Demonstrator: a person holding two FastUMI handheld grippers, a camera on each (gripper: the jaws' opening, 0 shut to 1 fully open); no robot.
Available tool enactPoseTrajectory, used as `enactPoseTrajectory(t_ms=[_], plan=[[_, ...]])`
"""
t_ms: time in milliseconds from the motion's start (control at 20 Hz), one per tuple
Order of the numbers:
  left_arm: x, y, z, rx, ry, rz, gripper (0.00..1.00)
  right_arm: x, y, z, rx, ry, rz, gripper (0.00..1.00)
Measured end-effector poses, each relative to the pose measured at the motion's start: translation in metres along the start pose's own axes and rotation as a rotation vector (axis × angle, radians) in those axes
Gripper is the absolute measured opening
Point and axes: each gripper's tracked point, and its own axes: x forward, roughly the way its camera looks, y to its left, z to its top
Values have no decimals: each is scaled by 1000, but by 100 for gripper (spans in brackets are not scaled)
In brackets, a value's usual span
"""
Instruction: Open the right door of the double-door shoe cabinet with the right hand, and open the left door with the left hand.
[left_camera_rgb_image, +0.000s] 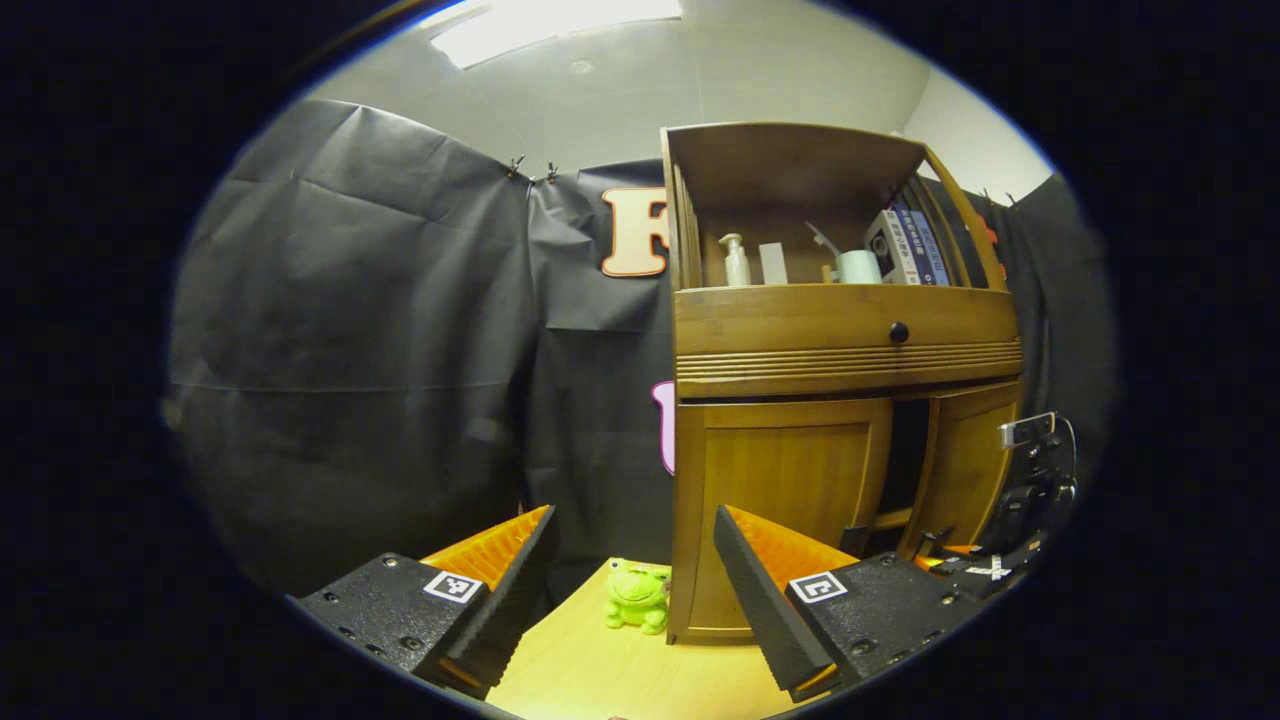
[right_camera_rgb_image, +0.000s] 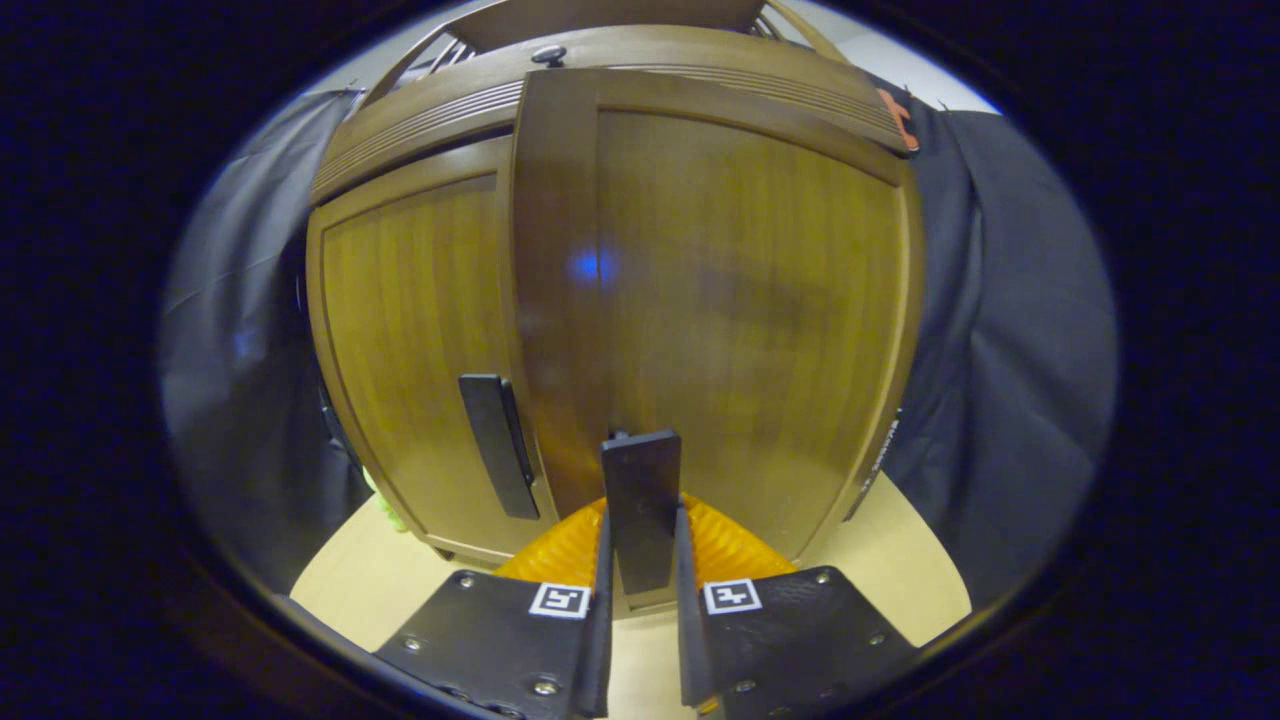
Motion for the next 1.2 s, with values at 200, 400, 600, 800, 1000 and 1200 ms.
enactPoseTrajectory(t_ms=[200,400,600,800,1000,1200], plan=[[-4,-19,-4,-29,9,-67,92,-23,-17,-8,10,-2,-18,27],[-6,-40,-11,-65,27,-130,96,-44,-33,-11,21,2,-40,27],[-5,-63,-14,-65,37,-190,96,-69,-57,-21,22,8,-59,24],[-5,-85,-18,-56,44,-251,92,-83,-78,-25,26,7,-112,25],[-6,-103,-23,-38,46,-298,96,-98,-103,-31,38,10,-159,25],[-8,-122,-29,-64,61,-349,96,-115,-138,-30,30,2,-236,29]])
